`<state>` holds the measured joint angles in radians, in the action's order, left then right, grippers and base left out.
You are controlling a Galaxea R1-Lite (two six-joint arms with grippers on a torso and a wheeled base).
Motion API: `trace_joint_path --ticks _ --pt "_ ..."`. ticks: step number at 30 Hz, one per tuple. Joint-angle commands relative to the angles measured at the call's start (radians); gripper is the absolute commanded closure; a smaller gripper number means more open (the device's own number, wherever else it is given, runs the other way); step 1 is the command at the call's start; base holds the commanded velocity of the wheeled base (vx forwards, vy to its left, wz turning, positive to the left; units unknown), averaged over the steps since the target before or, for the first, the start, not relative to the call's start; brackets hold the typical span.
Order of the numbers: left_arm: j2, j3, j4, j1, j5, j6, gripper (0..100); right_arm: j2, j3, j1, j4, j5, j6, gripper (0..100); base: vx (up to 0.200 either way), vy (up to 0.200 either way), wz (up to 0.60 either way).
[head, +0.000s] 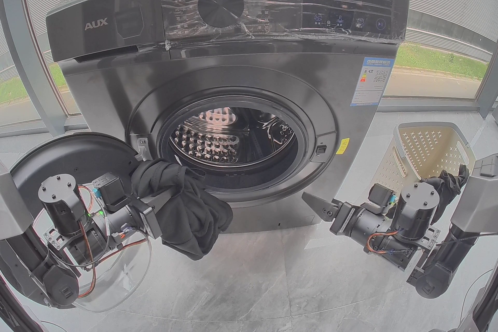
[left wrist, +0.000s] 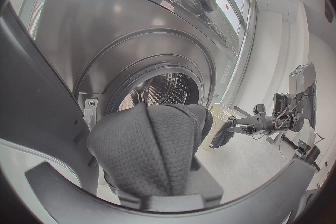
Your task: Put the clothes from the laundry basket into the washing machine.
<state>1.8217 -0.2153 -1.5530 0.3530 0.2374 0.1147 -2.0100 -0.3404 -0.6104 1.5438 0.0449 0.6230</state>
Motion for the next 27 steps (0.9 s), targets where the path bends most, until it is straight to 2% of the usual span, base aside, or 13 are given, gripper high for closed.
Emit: trace_joint_path --ticks 1,6,10,13,17,27 --pt "-0.005 -0.001 -0.002 0.001 0.000 0.000 100 0.019 0.006 0.000 0.002 -0.007 0.004 0 0.000 0.000 0.00" --pt "-0.012 -0.003 -0.002 0.000 0.000 0.000 100 0.022 0.014 -0.006 -0.004 -0.003 0.035 0 0.000 0.000 0.00" --pt "-0.012 -0.004 -0.002 -0.002 0.000 0.000 100 0.019 0.008 -0.006 0.001 0.001 0.030 0 0.000 0.000 0.00" --pt "-0.012 -0.004 -0.002 -0.002 0.000 0.000 100 0.017 0.003 -0.006 0.002 0.001 0.026 0 0.000 0.000 0.60" --pt "-0.010 -0.004 -0.002 -0.002 0.000 0.000 100 0.020 0.001 -0.011 0.004 0.001 0.023 0 0.000 0.000 0.00" --pt "-0.007 -0.001 -0.002 0.000 0.000 -0.001 100 0.020 0.004 -0.026 0.004 0.000 -0.051 0 0.000 0.000 0.00"
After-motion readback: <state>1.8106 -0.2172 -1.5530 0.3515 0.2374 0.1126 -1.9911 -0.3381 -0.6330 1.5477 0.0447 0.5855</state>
